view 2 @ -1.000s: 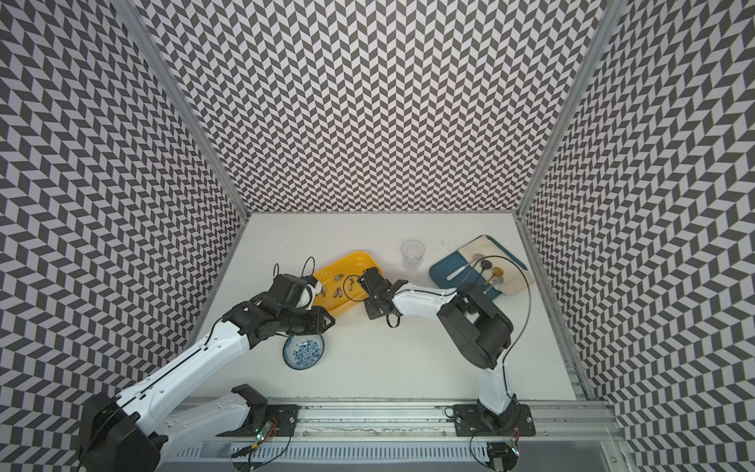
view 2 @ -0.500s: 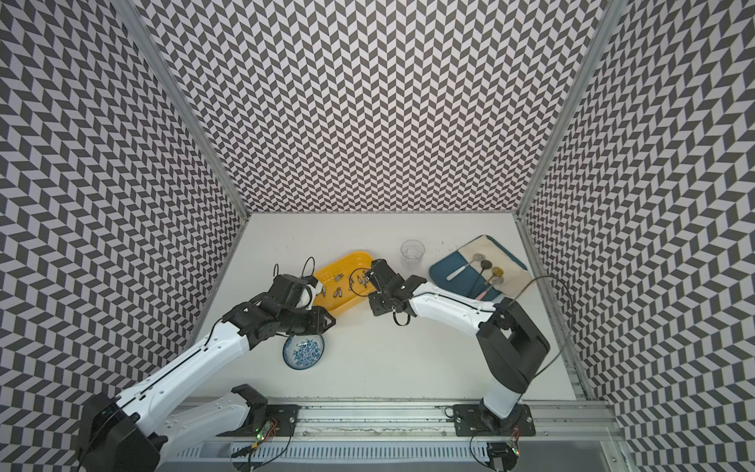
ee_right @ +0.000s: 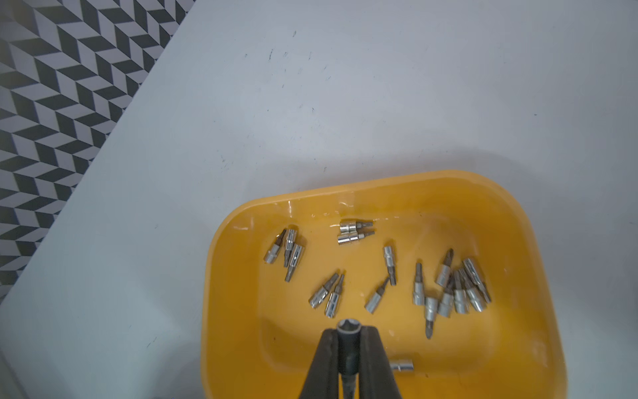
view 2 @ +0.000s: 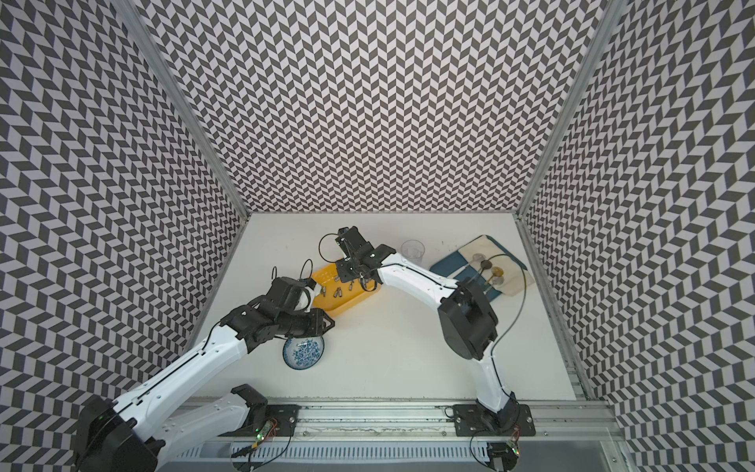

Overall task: Put the bit on the desktop into the storage box
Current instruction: Place the screwdriver bit in the storage box.

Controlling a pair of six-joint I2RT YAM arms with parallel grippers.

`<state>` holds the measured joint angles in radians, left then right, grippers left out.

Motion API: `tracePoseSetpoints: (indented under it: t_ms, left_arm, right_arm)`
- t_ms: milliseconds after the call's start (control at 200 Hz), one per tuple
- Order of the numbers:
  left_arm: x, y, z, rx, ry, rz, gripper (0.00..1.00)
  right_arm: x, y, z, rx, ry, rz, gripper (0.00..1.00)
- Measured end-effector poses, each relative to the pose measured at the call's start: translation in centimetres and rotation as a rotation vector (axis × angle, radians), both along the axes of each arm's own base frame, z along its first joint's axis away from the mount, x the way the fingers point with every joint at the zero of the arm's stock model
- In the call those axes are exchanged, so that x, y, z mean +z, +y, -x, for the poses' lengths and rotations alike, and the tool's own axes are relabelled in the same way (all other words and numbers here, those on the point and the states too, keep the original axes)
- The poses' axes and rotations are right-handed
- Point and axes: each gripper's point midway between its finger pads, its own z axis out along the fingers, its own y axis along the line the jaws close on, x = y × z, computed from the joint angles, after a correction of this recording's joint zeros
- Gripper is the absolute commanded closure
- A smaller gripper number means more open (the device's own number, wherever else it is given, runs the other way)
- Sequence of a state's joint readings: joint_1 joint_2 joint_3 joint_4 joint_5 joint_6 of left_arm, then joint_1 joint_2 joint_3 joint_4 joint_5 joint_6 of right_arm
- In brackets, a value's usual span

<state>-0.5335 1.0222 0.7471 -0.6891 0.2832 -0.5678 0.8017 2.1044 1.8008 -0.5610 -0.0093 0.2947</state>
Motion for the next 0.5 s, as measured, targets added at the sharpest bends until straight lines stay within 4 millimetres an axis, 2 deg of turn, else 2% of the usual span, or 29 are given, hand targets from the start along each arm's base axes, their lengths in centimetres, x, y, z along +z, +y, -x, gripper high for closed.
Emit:
tracePoseSetpoints:
  t_ms: [105,225,501]
  left_arm:
    - [0.0,0.1,0.0,0.004,0.001,0.001,0.65]
    - [-0.5,0.2,0.2,0.006,0.011,-0.005,0.65]
    - [-0.8,0.3,0.3,0.007,0.020,-0.008,0.65]
  right_arm:
    - [-2.9,1.1,-0.6,0.028,0.054,0.015,1.00]
    - [-5.7,1.4,-0.5,0.050,0.109,0.037,1.00]
    - [-9.2,1.8,0.1,0.072,0.176,0.057,1.00]
